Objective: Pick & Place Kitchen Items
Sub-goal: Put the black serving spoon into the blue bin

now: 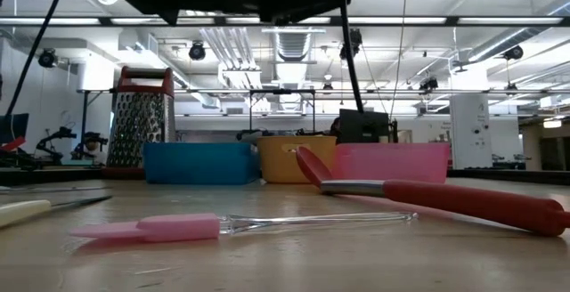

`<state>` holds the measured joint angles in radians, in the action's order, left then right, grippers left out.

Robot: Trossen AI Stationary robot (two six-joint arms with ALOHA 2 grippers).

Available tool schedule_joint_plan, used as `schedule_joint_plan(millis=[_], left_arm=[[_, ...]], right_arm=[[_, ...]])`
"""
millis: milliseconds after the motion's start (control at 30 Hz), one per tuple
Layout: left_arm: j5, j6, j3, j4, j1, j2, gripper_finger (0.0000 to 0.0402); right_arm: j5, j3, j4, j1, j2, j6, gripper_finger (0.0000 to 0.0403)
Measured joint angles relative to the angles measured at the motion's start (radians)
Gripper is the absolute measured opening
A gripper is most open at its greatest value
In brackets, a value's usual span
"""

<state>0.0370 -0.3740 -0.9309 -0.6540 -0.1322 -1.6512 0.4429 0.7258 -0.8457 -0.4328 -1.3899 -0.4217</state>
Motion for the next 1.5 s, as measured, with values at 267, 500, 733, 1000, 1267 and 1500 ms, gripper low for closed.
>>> schedule_joint_plan(millis=[267,500,733,1000,1267,1500], left_arm=[[0.041,0.002,-0.015,-0.008,0.000,-0.001,0.0230],[0.076,0.002,-0.015,-0.026,0.000,-0.001,0.0215],[0.074,-0.024,-0.026,0.000,0.001,0.000,0.0091],[0.073,-0.008,-0.026,0.002,0.000,0.001,0.0079],[0.071,0.012,-0.026,0.051,0.000,0.031,0.0079],[-0.030,0.006,-0.026,0.188,-0.001,0.160,0.0079]], right_arm=[[-0.024,0.001,-0.007,0.004,-0.009,0.000,0.0052],[-0.034,0.001,-0.009,0.012,-0.014,0.003,0.0052],[-0.041,0.001,-0.005,0.012,-0.015,0.005,0.0052],[-0.040,0.001,0.000,0.012,-0.015,0.004,0.0052],[0.017,-0.003,0.051,0.012,-0.012,0.002,0.0133],[0.261,0.000,0.150,0.012,-0.011,0.009,0.0209]])
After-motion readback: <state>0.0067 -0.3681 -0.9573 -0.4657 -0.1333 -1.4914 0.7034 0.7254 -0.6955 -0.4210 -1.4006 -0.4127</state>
